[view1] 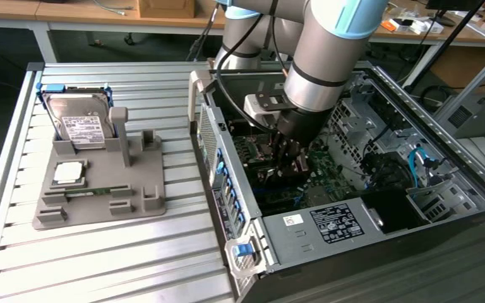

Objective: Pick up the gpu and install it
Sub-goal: 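Insert the gpu into the slot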

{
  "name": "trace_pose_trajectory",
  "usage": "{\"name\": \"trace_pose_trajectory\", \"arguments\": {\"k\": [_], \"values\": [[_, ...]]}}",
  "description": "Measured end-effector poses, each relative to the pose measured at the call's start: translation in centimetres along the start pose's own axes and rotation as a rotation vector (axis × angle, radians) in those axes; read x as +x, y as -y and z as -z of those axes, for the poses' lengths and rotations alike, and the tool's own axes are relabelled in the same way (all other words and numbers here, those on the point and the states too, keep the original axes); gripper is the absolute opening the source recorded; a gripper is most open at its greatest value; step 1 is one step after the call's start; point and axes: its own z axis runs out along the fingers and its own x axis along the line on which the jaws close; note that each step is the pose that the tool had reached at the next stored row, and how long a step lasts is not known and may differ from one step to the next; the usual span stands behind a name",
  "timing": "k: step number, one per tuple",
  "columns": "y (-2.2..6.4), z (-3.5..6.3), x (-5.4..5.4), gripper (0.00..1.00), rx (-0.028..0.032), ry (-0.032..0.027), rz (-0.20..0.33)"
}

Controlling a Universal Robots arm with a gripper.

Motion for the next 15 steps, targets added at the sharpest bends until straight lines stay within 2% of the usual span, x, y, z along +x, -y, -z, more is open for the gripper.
{"name": "trace_pose_trajectory", "arguments": {"k": [6,8,15], "values": [[0.00,0.00,0.00,0.27,0.0000,0.0005,0.000],[-0.01,-0.02,-0.01,0.27,0.0000,0.0043,-0.001],[0.00,-0.03,-0.08,0.27,-0.0002,0.0044,-0.001]]}}
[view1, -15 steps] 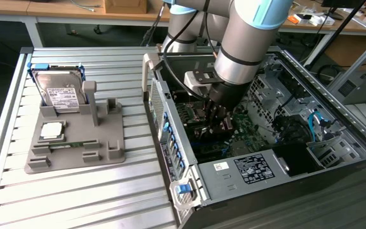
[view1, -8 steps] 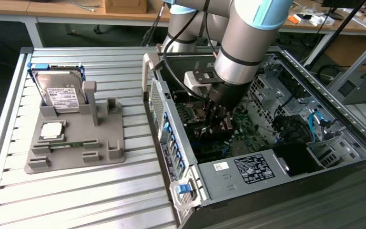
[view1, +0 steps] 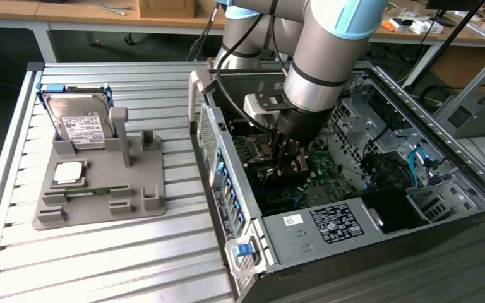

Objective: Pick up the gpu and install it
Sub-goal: 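Insert the gpu into the slot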

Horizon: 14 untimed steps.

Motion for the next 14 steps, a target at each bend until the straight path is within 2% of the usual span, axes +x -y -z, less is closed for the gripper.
{"name": "trace_pose_trajectory", "arguments": {"k": [14], "values": [[0.00,-0.32,0.00,0.27,-0.0001,0.0013,0.000]]}}
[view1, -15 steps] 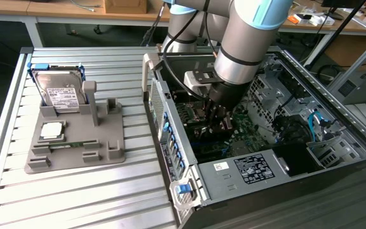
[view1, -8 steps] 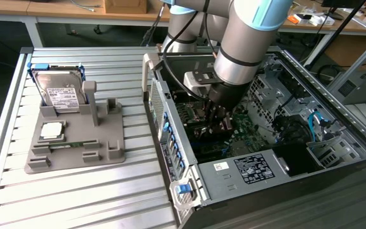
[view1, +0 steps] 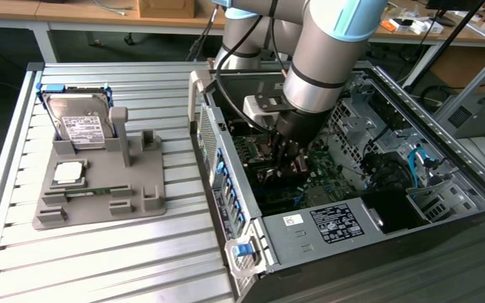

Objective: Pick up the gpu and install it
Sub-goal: 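Insert the gpu into the slot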

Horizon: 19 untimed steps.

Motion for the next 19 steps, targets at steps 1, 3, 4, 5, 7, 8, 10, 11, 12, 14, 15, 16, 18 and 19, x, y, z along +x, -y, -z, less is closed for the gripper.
{"name": "trace_pose_trajectory", "arguments": {"k": [1,3,4,5,7,8,10,11,12,14,15,16,18,19], "values": [[0.00,-0.03,0.00,0.27,-0.0001,0.0003,0.000],[0.00,-0.11,0.00,0.27,-0.0002,0.0009,0.000],[0.00,-0.16,0.00,0.27,-0.0004,0.0013,0.000],[-0.01,-0.20,0.01,0.27,-0.0005,0.0020,0.000],[0.00,-0.27,0.00,0.27,-0.0004,0.0060,0.000],[0.00,-0.28,0.00,0.27,-0.0003,0.0078,0.000],[0.00,-0.29,-0.01,0.27,-0.0003,0.0085,0.000],[0.00,-0.24,-0.01,0.27,-0.0001,0.0089,0.000],[0.01,-0.17,-0.01,0.27,0.0001,0.0094,0.000],[0.02,0.09,-0.03,0.27,0.0004,0.0085,0.000],[0.01,0.27,-0.02,0.27,-0.0003,0.0066,0.000],[0.01,0.32,-0.03,0.27,-0.0001,0.0068,0.000],[0.00,0.32,-0.03,0.27,0.0000,0.0068,0.000],[0.00,0.32,-0.03,0.27,-0.0001,0.0068,0.000]]}}
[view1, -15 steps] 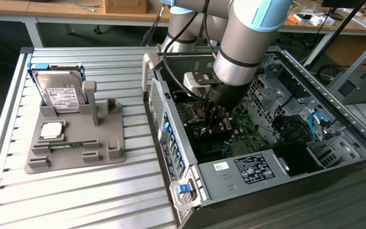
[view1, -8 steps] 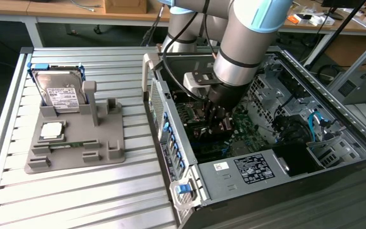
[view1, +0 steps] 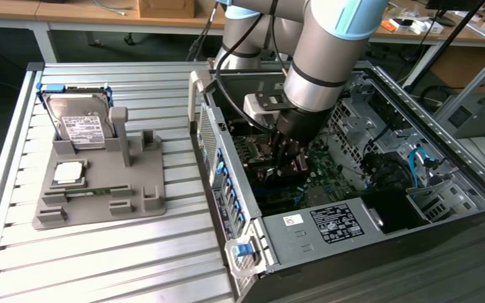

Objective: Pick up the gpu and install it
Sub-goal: 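Insert the gpu into the slot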

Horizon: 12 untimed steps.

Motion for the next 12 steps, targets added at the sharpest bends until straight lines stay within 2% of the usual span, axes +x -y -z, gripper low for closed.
{"name": "trace_pose_trajectory", "arguments": {"k": [6,12], "values": [[-0.03,-0.09,0.00,0.27,-0.0002,0.0037,0.000],[-0.03,-0.09,0.00,0.27,-0.0003,0.0040,0.000]]}}
